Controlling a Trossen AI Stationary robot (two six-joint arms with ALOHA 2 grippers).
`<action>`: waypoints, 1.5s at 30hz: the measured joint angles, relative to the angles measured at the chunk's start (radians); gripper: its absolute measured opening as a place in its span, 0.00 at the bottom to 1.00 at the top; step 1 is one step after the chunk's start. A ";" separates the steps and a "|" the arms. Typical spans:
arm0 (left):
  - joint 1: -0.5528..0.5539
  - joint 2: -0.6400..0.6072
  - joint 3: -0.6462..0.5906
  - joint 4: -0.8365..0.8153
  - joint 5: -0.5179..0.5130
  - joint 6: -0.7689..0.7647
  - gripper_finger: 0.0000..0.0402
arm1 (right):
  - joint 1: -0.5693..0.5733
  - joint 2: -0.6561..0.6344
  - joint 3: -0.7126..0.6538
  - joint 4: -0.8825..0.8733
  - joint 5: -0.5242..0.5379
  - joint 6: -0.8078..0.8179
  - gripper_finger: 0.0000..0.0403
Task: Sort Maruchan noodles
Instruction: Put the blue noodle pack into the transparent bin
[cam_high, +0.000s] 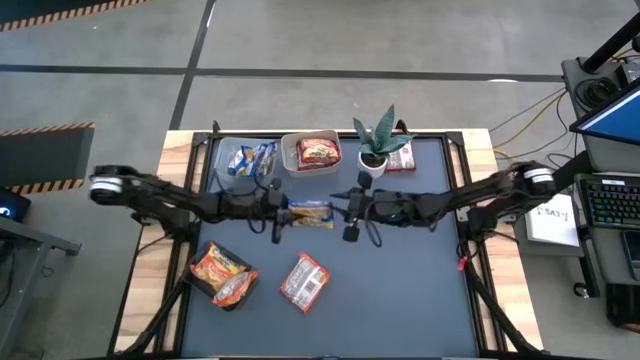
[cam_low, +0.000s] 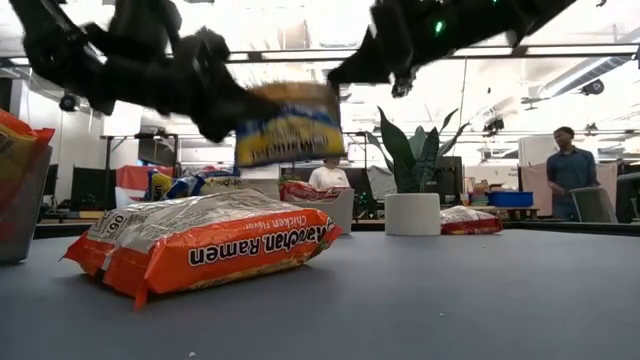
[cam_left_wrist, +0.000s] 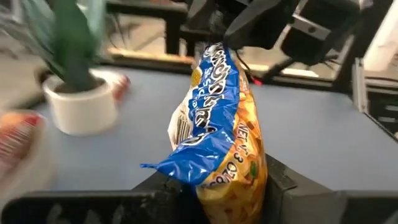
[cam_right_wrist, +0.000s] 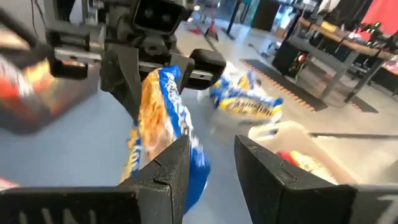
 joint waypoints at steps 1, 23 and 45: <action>0.000 -0.045 0.007 -0.045 -0.024 0.017 0.21 | 0.000 -0.025 0.000 -0.007 0.001 0.004 0.29; 0.318 -0.198 0.758 -1.923 -0.837 -0.267 0.21 | -0.007 -0.175 -0.006 -0.063 0.001 -0.001 0.29; 0.657 0.280 0.949 -2.151 -0.541 -0.109 0.21 | -0.009 -0.169 -0.019 -0.083 0.001 0.000 0.29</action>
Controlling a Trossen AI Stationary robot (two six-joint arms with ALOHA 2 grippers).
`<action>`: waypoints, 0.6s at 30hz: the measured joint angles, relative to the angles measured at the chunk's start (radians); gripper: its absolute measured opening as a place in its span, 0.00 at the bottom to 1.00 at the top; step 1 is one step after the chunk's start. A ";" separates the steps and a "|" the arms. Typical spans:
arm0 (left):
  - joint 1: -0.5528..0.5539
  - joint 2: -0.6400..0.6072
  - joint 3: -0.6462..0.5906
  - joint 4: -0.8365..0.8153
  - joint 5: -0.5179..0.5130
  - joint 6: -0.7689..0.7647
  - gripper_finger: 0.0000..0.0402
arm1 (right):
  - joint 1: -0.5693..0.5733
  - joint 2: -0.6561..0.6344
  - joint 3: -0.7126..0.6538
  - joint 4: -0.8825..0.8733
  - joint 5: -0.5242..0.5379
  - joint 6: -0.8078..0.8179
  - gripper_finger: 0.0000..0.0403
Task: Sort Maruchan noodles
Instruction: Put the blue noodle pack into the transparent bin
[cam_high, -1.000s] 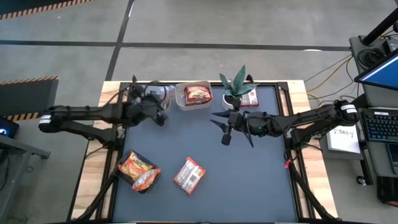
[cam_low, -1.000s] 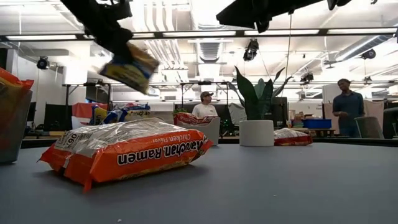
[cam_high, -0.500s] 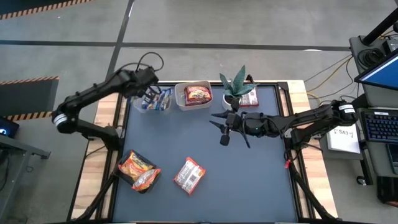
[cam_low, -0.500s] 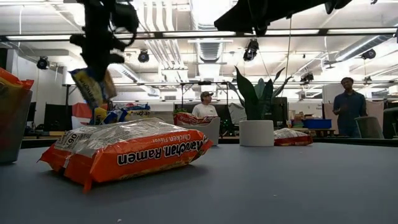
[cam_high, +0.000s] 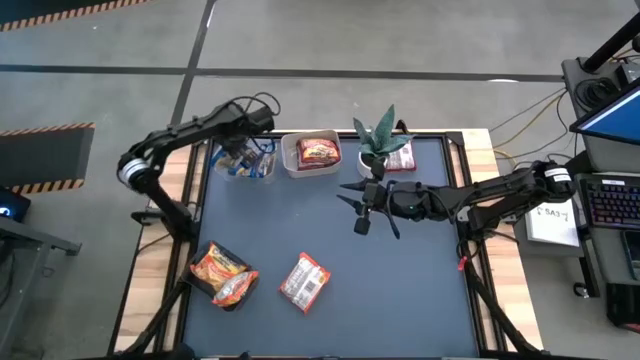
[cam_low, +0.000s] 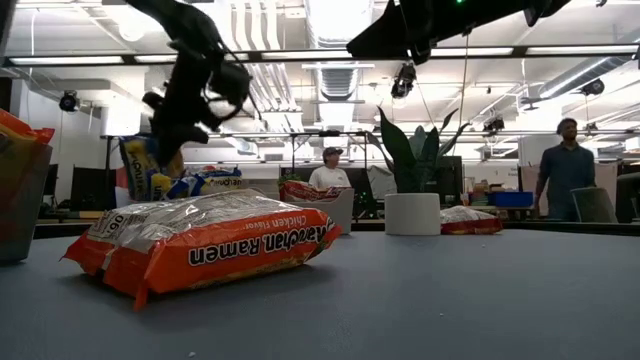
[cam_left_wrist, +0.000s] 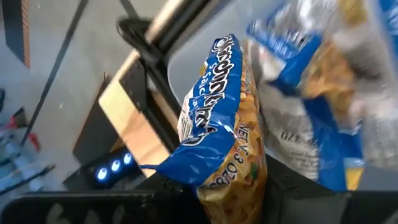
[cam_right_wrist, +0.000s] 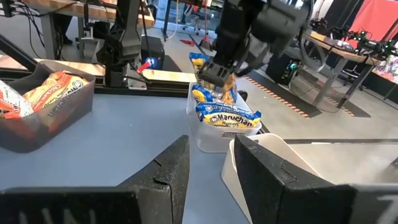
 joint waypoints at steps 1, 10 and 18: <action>0.000 0.020 0.004 -0.021 0.001 -0.005 0.21 | 0.000 0.000 -0.001 0.000 0.000 0.000 0.29; 0.000 0.157 0.014 -0.040 0.019 0.016 0.21 | 0.000 0.000 -0.004 0.000 0.000 0.000 0.29; 0.000 0.191 0.052 -0.010 -0.026 0.018 0.22 | 0.000 0.000 -0.006 -0.009 0.000 0.001 0.29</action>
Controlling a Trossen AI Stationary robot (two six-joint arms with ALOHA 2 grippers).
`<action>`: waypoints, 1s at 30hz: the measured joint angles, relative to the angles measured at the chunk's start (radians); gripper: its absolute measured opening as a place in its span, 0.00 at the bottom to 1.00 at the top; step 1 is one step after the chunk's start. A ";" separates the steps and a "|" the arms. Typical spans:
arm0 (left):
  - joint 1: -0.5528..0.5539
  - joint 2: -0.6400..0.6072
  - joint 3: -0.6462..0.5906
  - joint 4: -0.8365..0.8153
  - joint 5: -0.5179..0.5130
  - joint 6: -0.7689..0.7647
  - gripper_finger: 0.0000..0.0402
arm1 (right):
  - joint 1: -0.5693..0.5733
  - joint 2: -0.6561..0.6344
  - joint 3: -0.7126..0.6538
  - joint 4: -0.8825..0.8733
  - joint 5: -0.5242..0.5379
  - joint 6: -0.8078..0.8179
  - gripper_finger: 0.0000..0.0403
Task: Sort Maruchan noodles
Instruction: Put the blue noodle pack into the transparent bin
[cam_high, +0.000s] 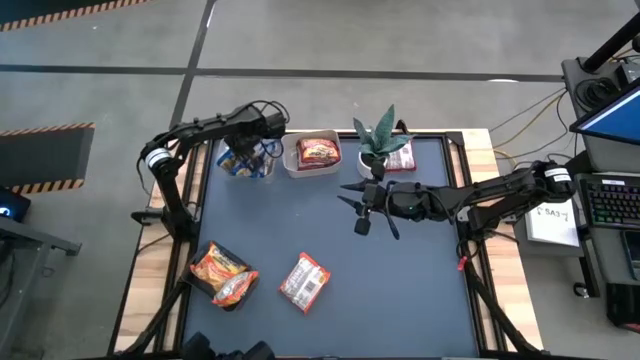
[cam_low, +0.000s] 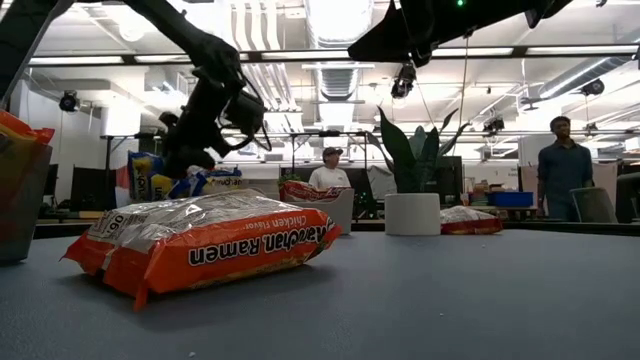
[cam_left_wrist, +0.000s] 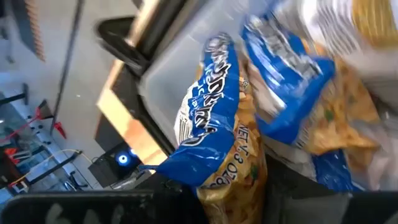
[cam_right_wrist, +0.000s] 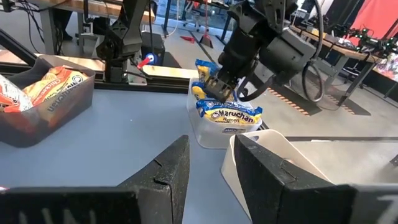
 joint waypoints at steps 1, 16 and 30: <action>0.000 -0.001 0.009 0.000 -0.014 -0.007 0.22 | 0.000 0.000 0.000 0.000 0.000 0.000 0.29; 0.000 -0.007 0.156 -0.116 -0.002 0.049 0.46 | 0.000 0.000 0.000 -0.018 0.000 0.007 0.29; 0.029 -0.223 0.138 -0.108 0.058 0.190 0.10 | 0.000 0.000 -0.009 -0.048 0.000 0.048 0.29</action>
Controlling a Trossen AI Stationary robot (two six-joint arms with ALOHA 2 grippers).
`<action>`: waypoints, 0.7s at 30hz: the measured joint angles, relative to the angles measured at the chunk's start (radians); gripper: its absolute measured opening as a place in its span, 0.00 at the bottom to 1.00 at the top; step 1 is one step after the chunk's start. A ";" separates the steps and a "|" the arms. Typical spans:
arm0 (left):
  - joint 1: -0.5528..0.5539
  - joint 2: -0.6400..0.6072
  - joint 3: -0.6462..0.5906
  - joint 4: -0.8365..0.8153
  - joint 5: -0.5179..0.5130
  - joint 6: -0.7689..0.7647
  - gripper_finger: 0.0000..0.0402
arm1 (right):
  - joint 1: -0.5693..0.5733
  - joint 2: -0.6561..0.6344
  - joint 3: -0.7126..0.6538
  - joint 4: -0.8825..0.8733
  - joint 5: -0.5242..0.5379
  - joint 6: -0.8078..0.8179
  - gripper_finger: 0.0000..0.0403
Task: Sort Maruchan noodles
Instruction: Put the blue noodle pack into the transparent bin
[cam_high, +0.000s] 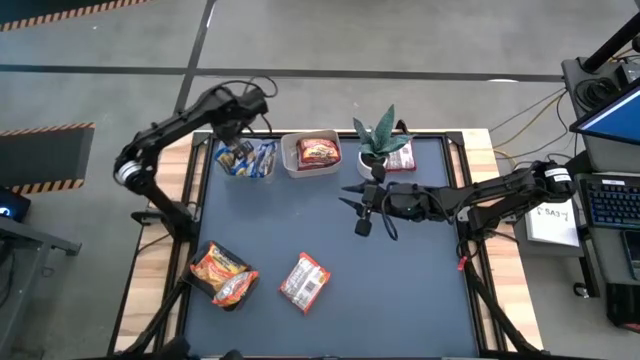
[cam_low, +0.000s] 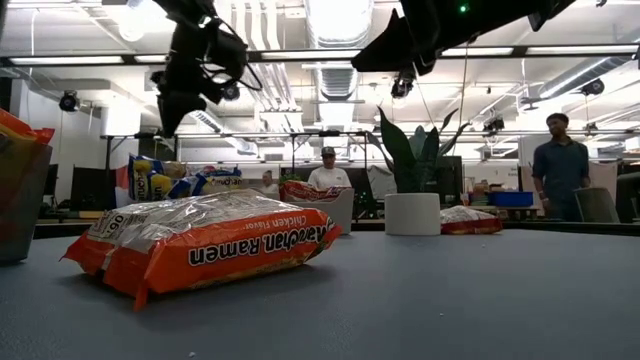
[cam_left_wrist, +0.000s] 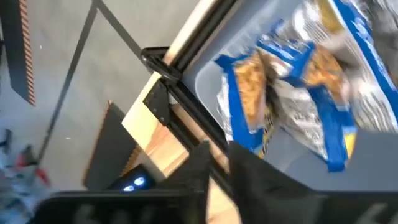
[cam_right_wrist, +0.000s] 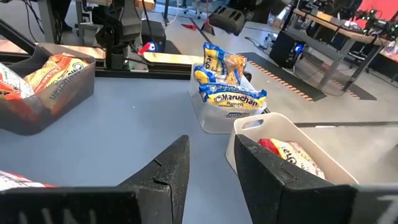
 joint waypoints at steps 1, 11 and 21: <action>0.006 -0.019 -0.022 0.028 0.002 -0.019 0.05 | 0.000 0.000 -0.002 -0.001 0.000 0.005 0.29; 0.012 -0.224 -0.419 0.493 -0.067 -0.236 0.01 | 0.000 0.000 -0.011 -0.002 0.000 0.045 0.29; 0.007 -0.315 -0.676 0.757 -0.070 -0.326 0.00 | 0.000 0.000 -0.013 -0.001 0.000 0.073 0.29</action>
